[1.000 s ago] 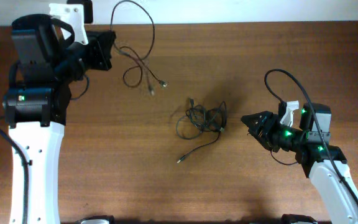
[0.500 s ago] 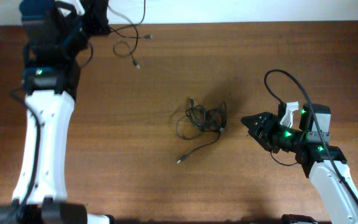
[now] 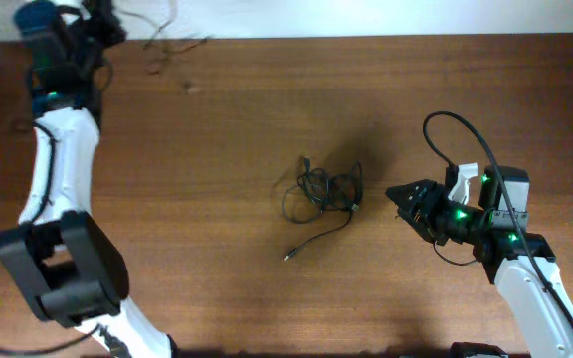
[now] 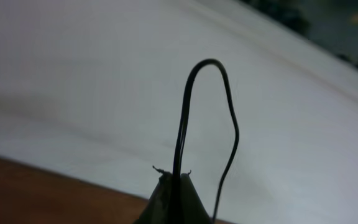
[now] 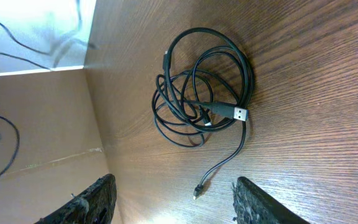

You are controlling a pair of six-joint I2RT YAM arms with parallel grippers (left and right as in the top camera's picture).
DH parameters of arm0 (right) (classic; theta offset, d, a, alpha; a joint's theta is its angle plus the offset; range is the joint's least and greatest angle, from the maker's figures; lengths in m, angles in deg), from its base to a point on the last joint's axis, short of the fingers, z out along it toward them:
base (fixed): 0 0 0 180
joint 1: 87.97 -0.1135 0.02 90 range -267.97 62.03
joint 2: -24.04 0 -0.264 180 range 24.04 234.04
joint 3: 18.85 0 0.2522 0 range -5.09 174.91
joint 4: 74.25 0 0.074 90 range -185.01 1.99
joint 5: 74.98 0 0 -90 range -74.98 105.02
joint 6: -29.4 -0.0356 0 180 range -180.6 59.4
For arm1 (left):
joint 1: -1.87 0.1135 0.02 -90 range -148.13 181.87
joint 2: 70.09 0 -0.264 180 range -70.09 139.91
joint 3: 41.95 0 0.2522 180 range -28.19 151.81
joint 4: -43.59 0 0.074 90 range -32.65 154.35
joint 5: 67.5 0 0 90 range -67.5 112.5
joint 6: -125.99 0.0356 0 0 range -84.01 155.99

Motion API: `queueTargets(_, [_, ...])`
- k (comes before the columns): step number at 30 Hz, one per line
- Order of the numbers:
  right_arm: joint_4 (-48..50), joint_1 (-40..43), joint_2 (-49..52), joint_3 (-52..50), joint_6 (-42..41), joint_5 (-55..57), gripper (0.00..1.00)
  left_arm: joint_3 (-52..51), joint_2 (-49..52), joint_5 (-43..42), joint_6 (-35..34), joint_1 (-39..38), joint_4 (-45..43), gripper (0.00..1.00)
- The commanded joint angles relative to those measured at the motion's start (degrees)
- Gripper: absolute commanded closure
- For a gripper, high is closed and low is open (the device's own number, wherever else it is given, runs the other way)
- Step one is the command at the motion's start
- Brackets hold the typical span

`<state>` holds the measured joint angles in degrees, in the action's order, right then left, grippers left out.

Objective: Untangle cables
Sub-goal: 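Lift the cable with the left gripper and move it to the far-left corner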

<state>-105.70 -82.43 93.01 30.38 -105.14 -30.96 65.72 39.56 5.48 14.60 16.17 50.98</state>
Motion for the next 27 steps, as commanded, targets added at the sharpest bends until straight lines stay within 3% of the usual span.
queueTargets(1, [-0.39, 0.09, -0.02, 0.07, 0.85, 0.35, 0.39, 0.66, 4.28, 1.42, 4.26, 5.42, -4.22, 1.00])
queueTargets(7, [-1.01, 0.09, -0.02, 0.07, 0.85, 0.35, 0.39, 0.66, 10.40, 1.42, 4.79, 11.32, -11.26, 1.00])
queueTargets(13, [-1.01, 0.09, -0.02, 0.07, 0.85, 0.85, 0.39, 0.66, 13.90, 1.25, 4.76, 13.03, -12.74, 1.00])
queueTargets(15, [-1.25, 0.09, -0.02, 0.07, 0.83, 1.53, 0.39, 0.66, 13.88, -3.45, 4.76, 12.59, -15.10, 1.00])
queueTargets(17, [-1.75, 0.09, -0.02, 0.07, 0.85, 2.23, 0.39, 0.66, 13.88, -13.55, 4.42, 11.50, -20.39, 1.00])
queueTargets(19, [-2.32, 0.09, -0.02, 0.07, 0.85, 2.29, 0.39, 0.85, 13.77, -19.54, 0.96, 9.92, -23.93, 1.00])
queueTargets(23, [-3.69, 0.09, -0.02, 0.07, 0.87, 2.32, 0.39, 1.20, 13.77, -22.82, -4.79, 5.86, -27.91, 1.00])
queueTargets(27, [-4.46, 0.09, -0.02, 0.07, 1.31, 2.38, 0.39, 1.29, 13.79, -22.21, -4.31, 4.22, -26.29, 1.00])
